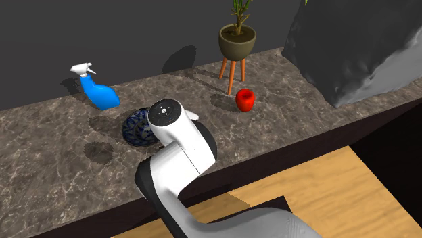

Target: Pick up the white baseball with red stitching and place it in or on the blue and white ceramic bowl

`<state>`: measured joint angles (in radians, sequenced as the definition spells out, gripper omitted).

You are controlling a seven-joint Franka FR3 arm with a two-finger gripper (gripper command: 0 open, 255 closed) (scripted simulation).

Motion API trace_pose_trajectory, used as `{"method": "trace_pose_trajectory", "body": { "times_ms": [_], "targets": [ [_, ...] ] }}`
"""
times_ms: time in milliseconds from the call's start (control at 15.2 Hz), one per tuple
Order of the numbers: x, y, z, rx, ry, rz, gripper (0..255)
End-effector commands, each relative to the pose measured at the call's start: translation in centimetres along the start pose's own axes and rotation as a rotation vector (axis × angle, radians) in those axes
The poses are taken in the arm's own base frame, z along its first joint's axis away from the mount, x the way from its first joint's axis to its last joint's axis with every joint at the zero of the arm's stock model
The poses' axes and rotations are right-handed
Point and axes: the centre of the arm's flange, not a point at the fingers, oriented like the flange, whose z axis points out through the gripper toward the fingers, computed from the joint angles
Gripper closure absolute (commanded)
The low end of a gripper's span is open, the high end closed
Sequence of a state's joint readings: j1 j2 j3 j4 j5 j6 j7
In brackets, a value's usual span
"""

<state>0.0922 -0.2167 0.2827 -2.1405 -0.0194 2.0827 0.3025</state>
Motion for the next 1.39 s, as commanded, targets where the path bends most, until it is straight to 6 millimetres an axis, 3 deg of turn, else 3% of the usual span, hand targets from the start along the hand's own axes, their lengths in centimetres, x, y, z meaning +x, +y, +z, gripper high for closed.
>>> {"method": "trace_pose_trajectory", "body": {
  "times_ms": [0,66,132,726,1320],
  "targets": [
    [0.0,0.0,0.0,0.000,0.000,0.000,0],
    [0.0,0.0,0.0,0.000,0.000,0.000,0],
    [0.0,0.0,0.0,0.000,0.000,0.000,255],
    [0.0,0.0,0.0,0.000,0.000,0.000,255],
    [0.8,0.1,-4.7,0.000,0.000,0.000,255]
  ]
}}
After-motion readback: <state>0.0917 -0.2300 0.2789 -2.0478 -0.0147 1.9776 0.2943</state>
